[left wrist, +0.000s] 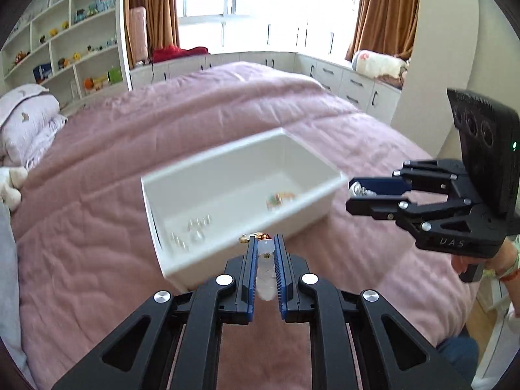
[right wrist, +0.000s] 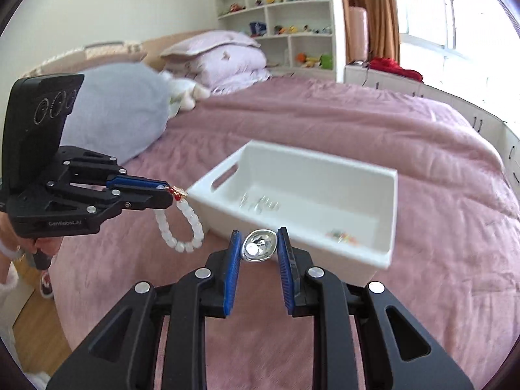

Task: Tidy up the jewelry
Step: 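Carry both items into the white bin and open both tools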

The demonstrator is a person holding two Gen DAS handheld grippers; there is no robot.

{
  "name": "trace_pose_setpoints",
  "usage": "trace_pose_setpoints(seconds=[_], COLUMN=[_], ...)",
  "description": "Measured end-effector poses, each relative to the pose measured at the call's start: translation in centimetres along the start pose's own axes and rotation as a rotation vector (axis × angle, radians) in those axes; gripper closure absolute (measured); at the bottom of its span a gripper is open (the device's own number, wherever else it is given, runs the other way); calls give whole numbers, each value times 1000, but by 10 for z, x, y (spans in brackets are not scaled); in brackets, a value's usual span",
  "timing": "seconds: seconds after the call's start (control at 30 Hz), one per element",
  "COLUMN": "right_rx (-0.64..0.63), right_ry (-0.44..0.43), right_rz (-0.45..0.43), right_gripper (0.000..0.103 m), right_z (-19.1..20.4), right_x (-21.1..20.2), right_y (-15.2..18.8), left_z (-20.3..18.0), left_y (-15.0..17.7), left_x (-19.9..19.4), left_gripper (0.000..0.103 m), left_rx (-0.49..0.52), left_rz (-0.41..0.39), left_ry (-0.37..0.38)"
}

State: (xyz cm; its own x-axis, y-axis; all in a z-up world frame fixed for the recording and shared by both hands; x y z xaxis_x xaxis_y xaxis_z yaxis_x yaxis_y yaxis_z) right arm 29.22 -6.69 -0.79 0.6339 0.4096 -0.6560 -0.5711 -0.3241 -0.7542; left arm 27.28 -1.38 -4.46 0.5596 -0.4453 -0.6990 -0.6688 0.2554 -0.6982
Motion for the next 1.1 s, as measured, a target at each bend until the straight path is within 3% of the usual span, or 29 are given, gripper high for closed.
trace_pose_setpoints(seconds=[0.27, 0.43, 0.8, 1.1], right_rx=[59, 88, 119, 117], right_ry=[47, 78, 115, 117], right_rz=[-6, 12, 96, 144], right_gripper=[80, 80, 80, 79], right_z=[-40, -60, -82, -75], right_x=[23, 46, 107, 137], right_y=[-42, -56, -45, -28], left_z=[19, 38, 79, 93], left_y=[-66, -85, -65, -58], left_x=[16, 37, 103, 122], left_gripper=[88, 88, 88, 87], left_rx=[-10, -51, -122, -146], left_rz=[-70, -86, -36, -29], left_ry=[-19, -34, -100, -112])
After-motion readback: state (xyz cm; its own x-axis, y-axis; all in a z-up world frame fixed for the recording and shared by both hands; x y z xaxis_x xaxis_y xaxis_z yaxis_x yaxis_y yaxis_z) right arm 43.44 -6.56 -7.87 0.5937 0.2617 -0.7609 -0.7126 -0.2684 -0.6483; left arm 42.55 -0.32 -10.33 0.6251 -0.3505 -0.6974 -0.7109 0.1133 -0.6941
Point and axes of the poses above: each gripper's, at about its wrist camera, not at the fingertips, and x roughly the way its jaws point, z to its left, y to its underside, the point moved 10 cm from there along x, roughly the way its jaws point, and after that the axes turned 8 degrees about y, right-handed, at the moved point
